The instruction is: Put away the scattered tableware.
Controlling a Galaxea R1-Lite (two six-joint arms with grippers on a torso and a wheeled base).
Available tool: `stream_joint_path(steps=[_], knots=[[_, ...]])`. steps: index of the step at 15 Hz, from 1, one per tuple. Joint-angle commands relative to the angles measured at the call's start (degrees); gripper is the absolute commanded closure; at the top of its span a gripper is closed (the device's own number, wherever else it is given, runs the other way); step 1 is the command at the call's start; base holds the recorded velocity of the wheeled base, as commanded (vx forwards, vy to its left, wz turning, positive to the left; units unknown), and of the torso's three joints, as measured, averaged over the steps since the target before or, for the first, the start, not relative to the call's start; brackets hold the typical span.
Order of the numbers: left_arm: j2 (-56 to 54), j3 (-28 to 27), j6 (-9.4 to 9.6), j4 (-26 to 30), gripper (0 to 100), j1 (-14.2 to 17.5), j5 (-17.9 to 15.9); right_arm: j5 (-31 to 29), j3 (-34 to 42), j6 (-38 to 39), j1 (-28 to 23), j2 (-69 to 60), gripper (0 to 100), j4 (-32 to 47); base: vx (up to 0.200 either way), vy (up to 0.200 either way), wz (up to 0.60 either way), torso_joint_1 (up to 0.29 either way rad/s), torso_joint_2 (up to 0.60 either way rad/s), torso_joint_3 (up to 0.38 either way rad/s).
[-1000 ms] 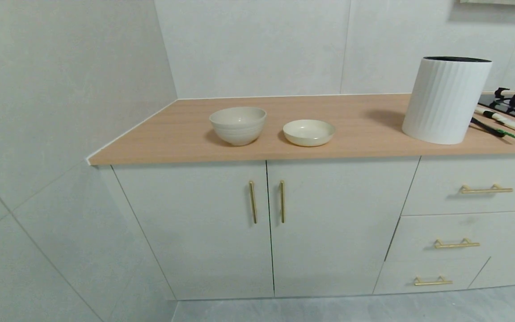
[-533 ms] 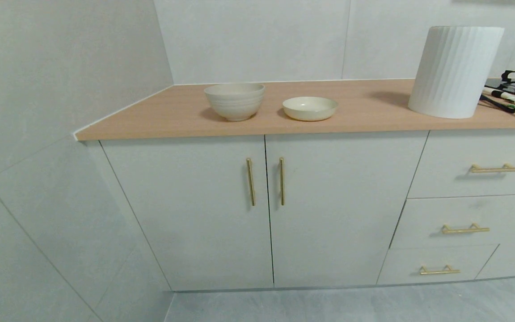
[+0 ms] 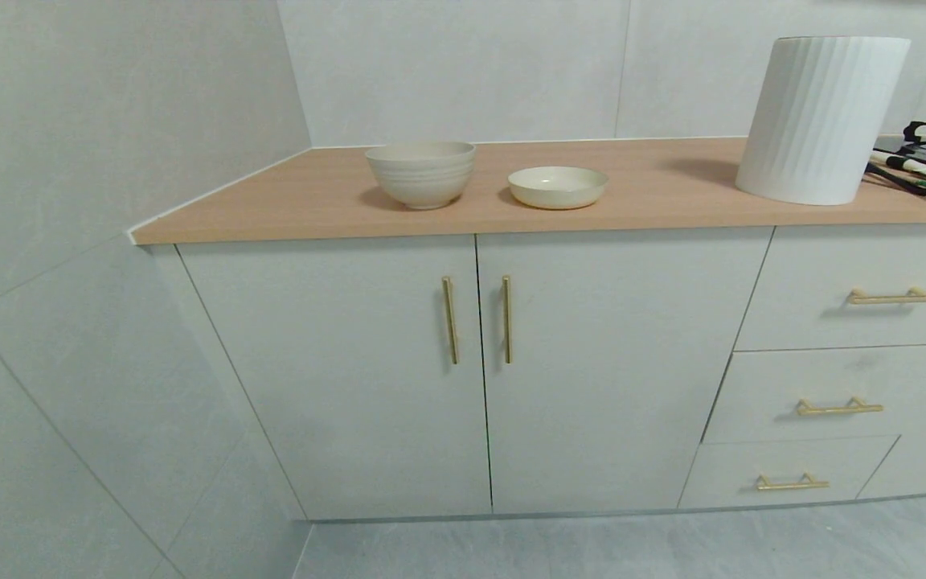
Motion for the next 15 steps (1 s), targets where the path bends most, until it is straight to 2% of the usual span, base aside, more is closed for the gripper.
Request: stream_joint_path(steps=[1,3,4,15], knots=[[0.00,0.01,0.00,-0.02,0,0.02,0.00,-0.03,0.00,0.02,0.01,-0.01,0,0.02,0.000,0.000,0.00,0.000,0.00,0.000],[0.00,0.01,0.00,-0.02,0,0.02,0.00,0.05,0.00,-0.07,0.01,-0.01,0,0.02,0.000,0.000,0.00,0.000,0.00,0.000],[0.09,0.01,0.00,-0.02,0,0.02,0.00,0.05,0.00,-0.07,0.01,-0.01,0,0.02,0.000,0.000,0.60,0.002,0.00,0.002],[0.00,0.01,0.00,-0.02,0,0.02,0.00,0.05,0.00,-0.07,0.01,-0.01,0,0.02,0.000,0.000,0.00,0.000,0.00,0.000]])
